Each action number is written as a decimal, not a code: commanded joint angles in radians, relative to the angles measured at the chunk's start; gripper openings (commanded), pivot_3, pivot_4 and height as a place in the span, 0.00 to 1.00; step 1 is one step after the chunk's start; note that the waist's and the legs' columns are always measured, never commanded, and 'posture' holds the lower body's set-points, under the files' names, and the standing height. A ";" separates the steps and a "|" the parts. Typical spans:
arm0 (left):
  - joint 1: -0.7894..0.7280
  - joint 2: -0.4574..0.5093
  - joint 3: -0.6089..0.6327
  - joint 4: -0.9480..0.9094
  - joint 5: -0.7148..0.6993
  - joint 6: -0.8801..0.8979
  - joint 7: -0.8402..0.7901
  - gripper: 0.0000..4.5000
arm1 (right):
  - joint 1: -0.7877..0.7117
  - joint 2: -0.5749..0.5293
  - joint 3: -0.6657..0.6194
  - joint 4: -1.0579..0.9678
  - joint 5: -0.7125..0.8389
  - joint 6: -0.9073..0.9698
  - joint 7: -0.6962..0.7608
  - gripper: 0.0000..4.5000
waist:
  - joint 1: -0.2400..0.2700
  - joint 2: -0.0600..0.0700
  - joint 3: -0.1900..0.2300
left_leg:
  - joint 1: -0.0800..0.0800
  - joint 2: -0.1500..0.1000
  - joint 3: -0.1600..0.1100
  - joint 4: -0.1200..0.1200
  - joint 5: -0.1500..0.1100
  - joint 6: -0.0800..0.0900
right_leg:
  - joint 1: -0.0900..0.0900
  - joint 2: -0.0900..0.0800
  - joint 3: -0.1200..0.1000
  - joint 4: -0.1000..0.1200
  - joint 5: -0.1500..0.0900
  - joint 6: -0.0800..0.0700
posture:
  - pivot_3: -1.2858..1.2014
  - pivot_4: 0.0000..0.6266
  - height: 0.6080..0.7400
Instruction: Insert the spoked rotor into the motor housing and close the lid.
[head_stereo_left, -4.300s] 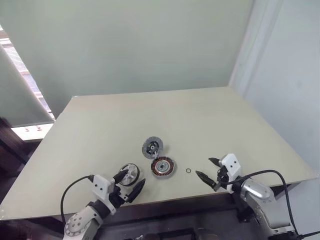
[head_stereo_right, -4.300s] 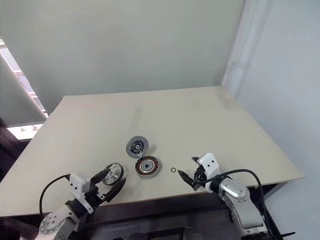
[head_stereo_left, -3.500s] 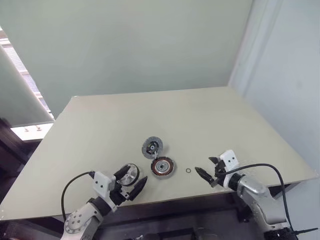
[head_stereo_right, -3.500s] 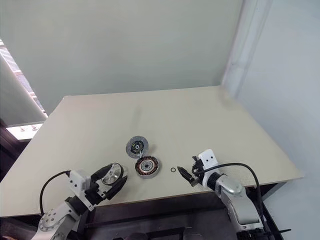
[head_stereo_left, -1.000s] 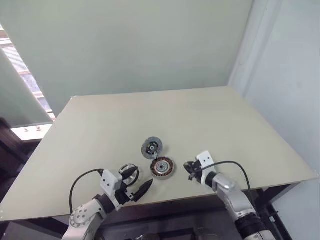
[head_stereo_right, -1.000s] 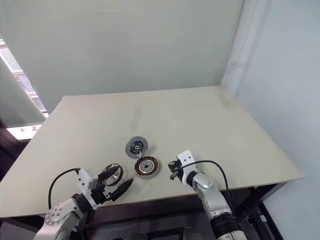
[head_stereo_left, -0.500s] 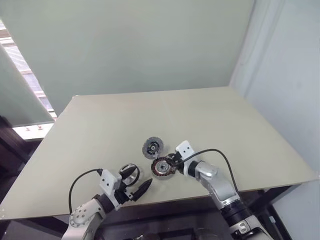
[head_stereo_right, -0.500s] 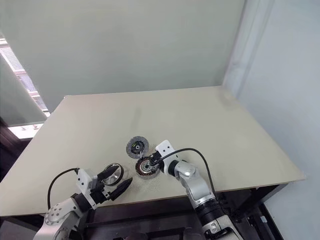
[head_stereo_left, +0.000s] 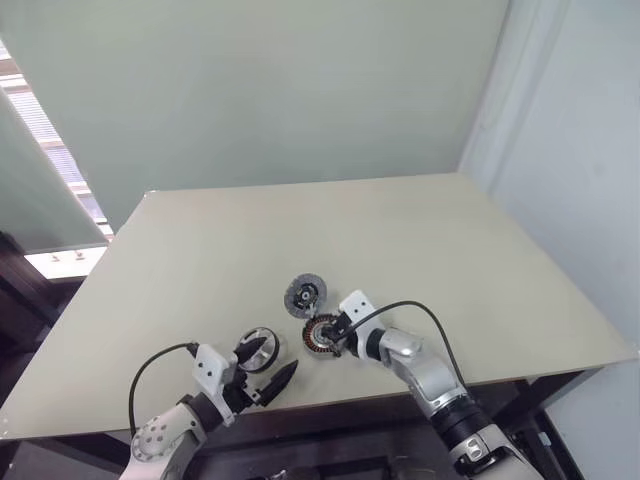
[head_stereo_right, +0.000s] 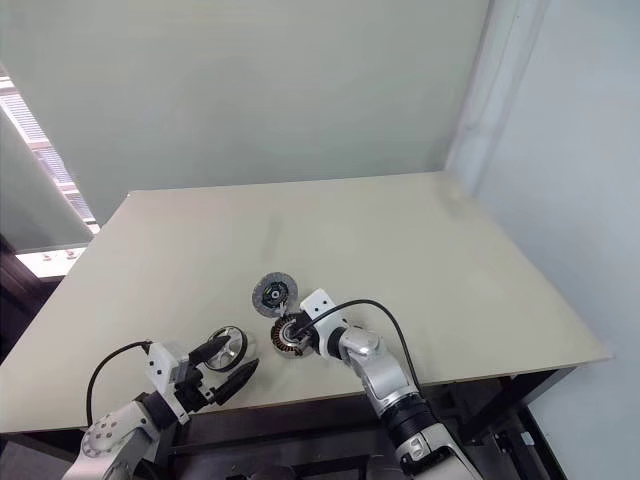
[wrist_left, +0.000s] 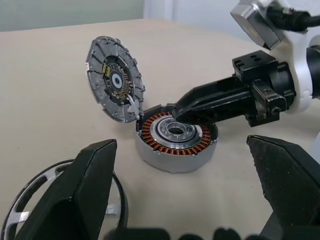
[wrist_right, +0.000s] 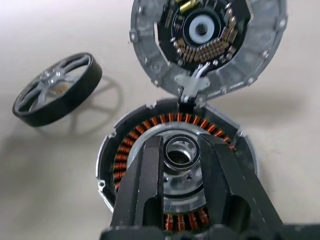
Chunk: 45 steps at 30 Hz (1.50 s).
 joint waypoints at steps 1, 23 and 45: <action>-0.005 0.011 0.020 -0.041 -0.007 -0.017 0.001 1.00 | -0.037 0.015 -0.001 0.003 -0.005 -0.030 0.003 0.16 | 0.000 0.000 0.000 | 0.000 0.000 0.000 0.000 0.000 0.000 | 0.000 0.000 0.000 0.000 0.000 0.000 | 0.52 0.00 1.00; -0.003 0.014 0.016 -0.048 -0.003 -0.010 0.003 1.00 | -0.045 0.032 0.002 0.079 -0.022 -0.062 0.005 0.16 | 0.000 0.000 0.000 | 0.000 0.000 0.000 0.000 0.000 0.000 | 0.000 0.000 0.000 0.000 0.000 0.000 | 0.52 0.00 1.00; -0.005 0.011 0.011 -0.047 0.000 -0.014 0.007 1.00 | -0.057 0.026 -0.008 0.099 -0.045 -0.072 0.003 0.16 | 0.000 0.000 0.000 | 0.001 0.000 0.000 0.000 0.000 0.000 | 0.000 0.000 0.000 0.001 0.000 0.000 | 0.52 0.00 1.00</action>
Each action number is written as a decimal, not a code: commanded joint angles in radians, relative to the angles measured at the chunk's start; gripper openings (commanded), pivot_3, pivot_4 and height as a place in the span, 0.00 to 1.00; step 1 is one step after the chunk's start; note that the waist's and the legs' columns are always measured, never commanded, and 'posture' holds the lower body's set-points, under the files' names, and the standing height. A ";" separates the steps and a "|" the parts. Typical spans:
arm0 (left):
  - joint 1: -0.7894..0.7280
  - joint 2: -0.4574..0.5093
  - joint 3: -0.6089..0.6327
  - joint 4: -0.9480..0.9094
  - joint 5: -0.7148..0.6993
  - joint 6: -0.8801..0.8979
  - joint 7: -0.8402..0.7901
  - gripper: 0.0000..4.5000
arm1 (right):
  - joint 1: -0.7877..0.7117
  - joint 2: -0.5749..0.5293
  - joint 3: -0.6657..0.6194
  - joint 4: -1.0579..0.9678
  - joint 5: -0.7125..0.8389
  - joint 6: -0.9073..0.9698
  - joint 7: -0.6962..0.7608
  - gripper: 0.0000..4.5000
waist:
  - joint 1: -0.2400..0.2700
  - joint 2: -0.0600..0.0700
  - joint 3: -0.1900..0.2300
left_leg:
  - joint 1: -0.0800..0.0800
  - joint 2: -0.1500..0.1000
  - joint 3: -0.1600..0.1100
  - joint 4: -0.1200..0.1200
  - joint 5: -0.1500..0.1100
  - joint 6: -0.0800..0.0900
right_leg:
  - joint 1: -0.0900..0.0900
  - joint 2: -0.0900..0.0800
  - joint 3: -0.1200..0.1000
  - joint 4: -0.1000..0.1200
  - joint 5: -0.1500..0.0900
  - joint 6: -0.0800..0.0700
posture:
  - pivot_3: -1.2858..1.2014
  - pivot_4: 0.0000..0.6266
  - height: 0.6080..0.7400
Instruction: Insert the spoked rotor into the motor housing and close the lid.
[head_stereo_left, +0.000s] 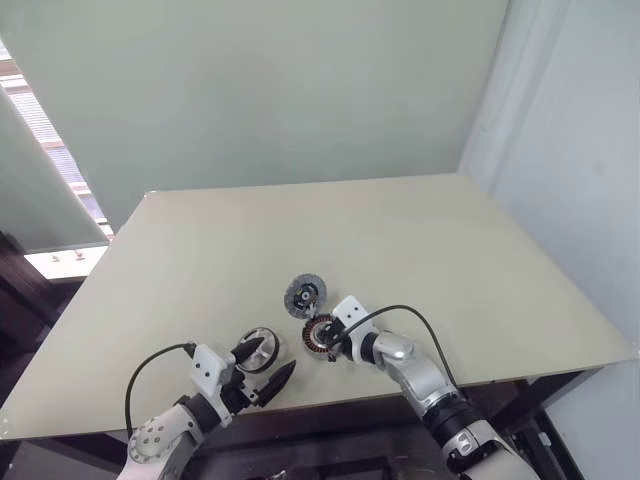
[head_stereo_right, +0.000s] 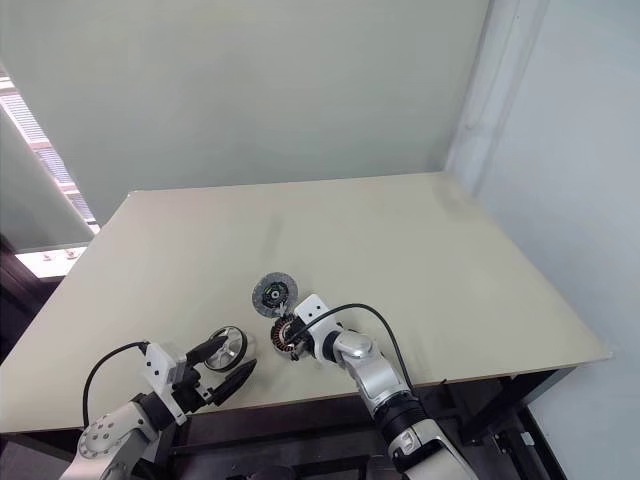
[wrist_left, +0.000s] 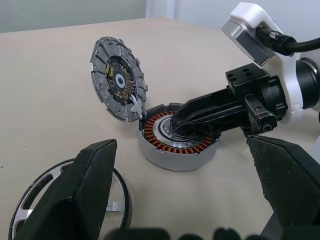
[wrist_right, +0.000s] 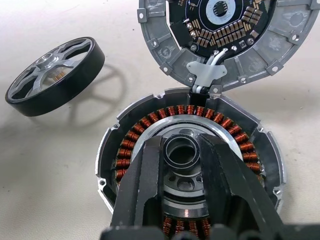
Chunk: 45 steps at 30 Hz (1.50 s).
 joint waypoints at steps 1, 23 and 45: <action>-0.010 0.006 0.007 -0.039 0.000 -0.014 0.003 1.00 | -0.025 -0.006 -0.008 -0.029 -0.003 0.009 0.004 0.16 | 0.000 0.000 0.000 | 0.000 0.000 0.000 0.000 0.000 0.000 | 0.000 0.000 0.000 0.000 0.000 0.000 | 0.52 0.00 1.00; -0.016 0.005 0.000 -0.031 0.002 -0.018 -0.003 1.00 | -0.028 -0.003 -0.005 -0.035 -0.005 0.020 0.003 0.16 | 0.000 0.000 0.000 | 0.000 0.000 0.000 0.000 0.000 0.000 | 0.000 0.000 0.000 0.000 0.000 0.000 | 0.52 0.00 1.00; -0.012 0.000 -0.002 -0.024 0.012 -0.031 -0.006 1.00 | -0.034 -0.007 0.000 -0.023 -0.016 0.029 0.003 0.32 | 0.000 0.000 0.000 | 0.000 0.000 0.000 0.000 0.000 0.000 | 0.000 0.000 0.000 0.000 0.000 0.000 | 0.52 0.00 1.00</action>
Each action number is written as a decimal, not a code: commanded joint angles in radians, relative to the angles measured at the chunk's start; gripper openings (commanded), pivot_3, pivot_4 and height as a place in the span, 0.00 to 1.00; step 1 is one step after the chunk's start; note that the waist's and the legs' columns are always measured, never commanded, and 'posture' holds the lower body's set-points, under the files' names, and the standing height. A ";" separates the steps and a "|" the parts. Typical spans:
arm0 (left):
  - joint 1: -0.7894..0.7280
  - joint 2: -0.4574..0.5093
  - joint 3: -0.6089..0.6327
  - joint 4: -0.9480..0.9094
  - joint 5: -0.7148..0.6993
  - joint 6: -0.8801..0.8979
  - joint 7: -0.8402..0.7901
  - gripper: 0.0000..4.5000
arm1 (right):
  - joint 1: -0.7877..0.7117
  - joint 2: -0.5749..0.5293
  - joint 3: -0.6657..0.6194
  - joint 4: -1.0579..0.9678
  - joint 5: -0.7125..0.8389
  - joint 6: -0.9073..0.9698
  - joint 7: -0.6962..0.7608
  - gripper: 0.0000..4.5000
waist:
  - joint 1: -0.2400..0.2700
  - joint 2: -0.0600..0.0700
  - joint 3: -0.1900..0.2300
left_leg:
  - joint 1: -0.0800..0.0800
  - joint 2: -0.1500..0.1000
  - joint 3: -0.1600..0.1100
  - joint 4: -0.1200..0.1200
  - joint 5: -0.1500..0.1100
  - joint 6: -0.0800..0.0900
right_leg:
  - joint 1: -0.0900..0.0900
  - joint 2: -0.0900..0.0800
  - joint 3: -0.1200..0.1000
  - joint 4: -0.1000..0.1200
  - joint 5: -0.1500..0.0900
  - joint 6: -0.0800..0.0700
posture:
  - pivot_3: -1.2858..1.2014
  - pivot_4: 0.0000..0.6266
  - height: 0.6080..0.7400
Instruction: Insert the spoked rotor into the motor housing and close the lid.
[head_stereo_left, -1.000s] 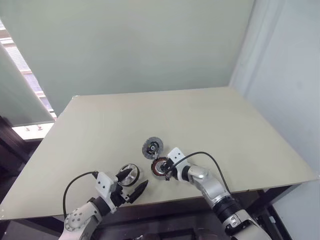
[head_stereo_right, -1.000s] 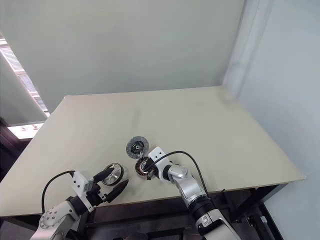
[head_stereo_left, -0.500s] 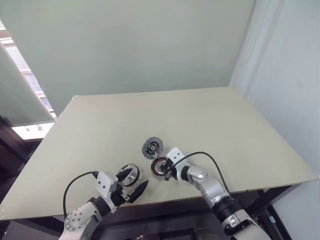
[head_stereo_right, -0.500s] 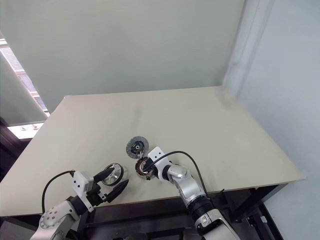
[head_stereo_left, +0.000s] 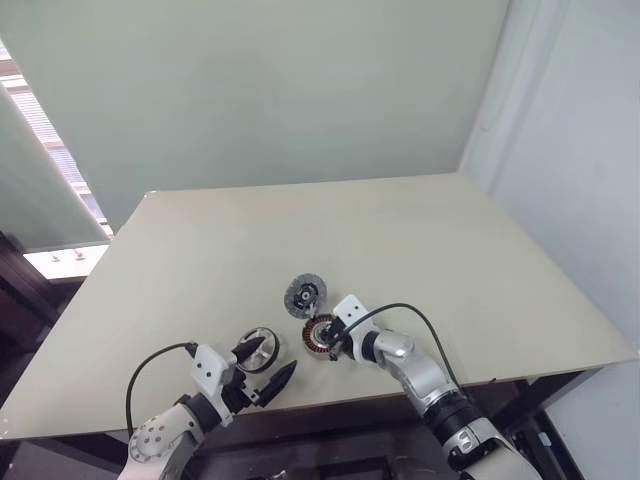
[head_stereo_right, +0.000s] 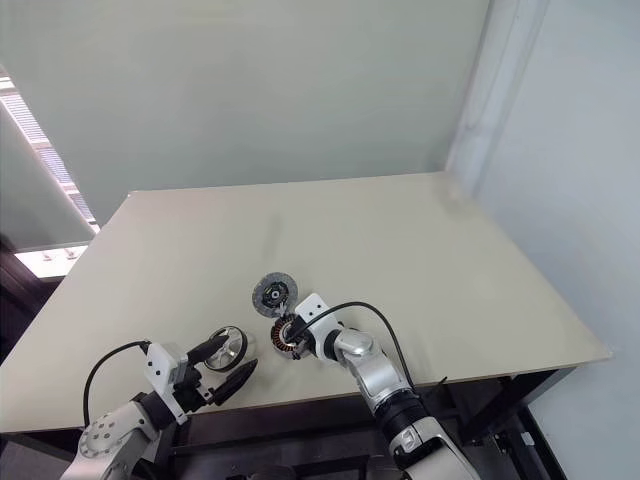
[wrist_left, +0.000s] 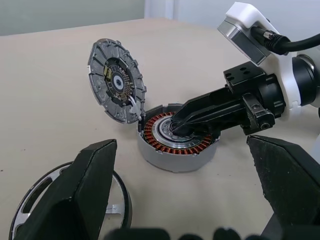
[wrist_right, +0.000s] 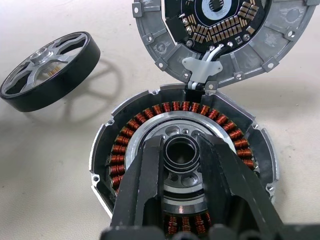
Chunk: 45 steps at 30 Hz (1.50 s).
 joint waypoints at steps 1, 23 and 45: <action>-0.010 0.001 0.000 -0.023 -0.002 -0.020 -0.003 1.00 | -0.022 0.000 -0.002 -0.022 -0.004 -0.004 0.004 0.38 | 0.000 0.000 0.000 | 0.000 0.000 0.000 0.000 0.000 0.000 | 0.000 0.000 0.000 0.000 0.000 0.000 | 0.52 0.00 1.00; -0.002 0.008 0.011 -0.034 -0.008 -0.010 0.002 1.00 | -0.017 0.013 0.006 -0.035 0.004 0.019 -0.001 0.00 | 0.000 0.000 0.000 | 0.000 0.000 0.000 0.000 0.000 0.000 | 0.000 0.000 0.000 0.000 0.000 0.000 | 0.52 0.00 1.00; 0.098 -0.071 0.084 -0.141 -0.218 0.178 0.116 1.00 | 0.021 -0.022 -0.019 -0.225 0.058 0.023 0.068 0.00 | 0.000 0.000 0.000 | -0.001 0.001 0.000 0.000 0.000 0.000 | 0.000 0.000 0.000 0.000 0.000 0.000 | 0.52 0.00 1.00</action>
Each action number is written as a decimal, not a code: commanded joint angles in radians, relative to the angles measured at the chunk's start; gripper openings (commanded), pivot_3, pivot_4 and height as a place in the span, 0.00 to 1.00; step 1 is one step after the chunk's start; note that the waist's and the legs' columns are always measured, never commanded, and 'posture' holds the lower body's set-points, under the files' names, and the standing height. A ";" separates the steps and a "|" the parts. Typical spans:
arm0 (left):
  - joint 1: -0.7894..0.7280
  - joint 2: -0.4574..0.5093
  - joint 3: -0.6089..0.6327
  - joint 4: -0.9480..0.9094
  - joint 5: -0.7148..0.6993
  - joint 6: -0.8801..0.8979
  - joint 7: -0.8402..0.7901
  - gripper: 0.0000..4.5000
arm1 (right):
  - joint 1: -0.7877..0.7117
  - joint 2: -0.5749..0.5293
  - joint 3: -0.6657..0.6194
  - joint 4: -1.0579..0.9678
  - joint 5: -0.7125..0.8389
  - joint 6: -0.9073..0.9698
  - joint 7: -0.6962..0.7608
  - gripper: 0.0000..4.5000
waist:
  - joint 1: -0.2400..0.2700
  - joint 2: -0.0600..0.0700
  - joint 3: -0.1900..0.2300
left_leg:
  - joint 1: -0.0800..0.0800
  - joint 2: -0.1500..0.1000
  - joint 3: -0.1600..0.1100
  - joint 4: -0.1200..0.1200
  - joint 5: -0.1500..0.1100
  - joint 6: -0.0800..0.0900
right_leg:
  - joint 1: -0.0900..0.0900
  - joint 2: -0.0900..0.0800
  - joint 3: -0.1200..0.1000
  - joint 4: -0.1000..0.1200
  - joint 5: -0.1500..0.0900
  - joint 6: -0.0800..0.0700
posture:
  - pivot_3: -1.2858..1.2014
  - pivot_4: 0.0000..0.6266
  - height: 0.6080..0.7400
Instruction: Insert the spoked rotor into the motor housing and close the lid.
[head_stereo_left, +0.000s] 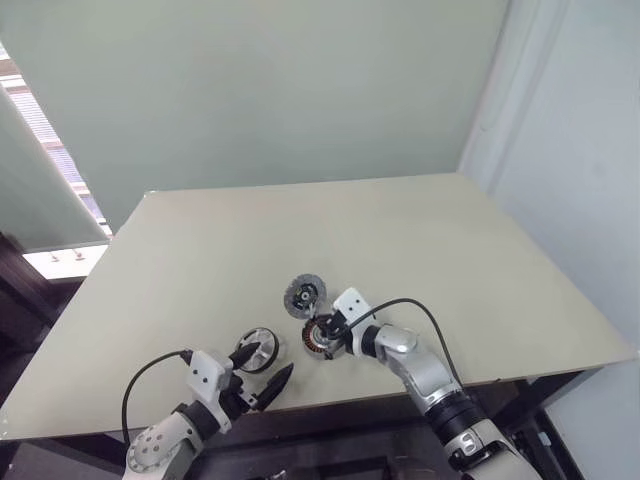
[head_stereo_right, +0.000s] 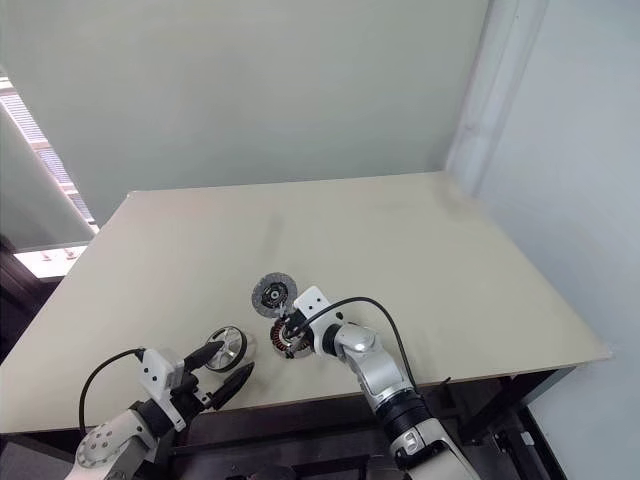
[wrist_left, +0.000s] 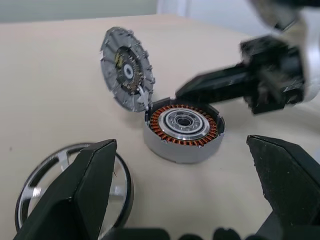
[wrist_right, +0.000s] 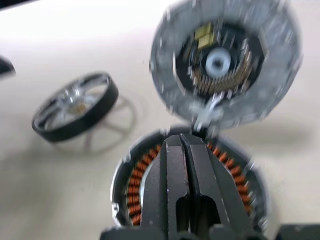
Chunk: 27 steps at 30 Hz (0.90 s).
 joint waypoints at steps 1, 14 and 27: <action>0.030 -0.021 0.059 -0.092 -0.174 0.150 0.060 1.00 | 0.007 -0.009 -0.007 -0.079 0.017 0.010 0.009 0.00 | 0.000 0.000 0.000 | 0.000 0.001 0.000 0.000 0.000 0.000 | 0.000 0.000 0.000 0.000 0.000 0.000 | 0.52 0.00 1.00; -0.004 -0.174 0.183 -0.022 -0.528 0.466 0.313 1.00 | 0.068 -0.063 0.007 -0.203 0.017 0.047 0.031 0.00 | 0.000 -0.001 0.000 | -0.001 0.000 0.000 0.002 -0.002 -0.003 | 0.000 0.000 -0.001 0.000 0.000 0.000 | 0.52 0.00 1.00; -0.142 -0.200 0.228 0.306 -0.445 0.426 0.295 1.00 | 0.099 -0.103 -0.006 -0.293 0.025 0.094 0.022 0.00 | 0.001 0.004 -0.002 | 0.001 0.000 0.000 0.002 -0.002 -0.005 | 0.002 0.000 -0.002 -0.001 0.000 0.000 | 0.52 0.00 1.00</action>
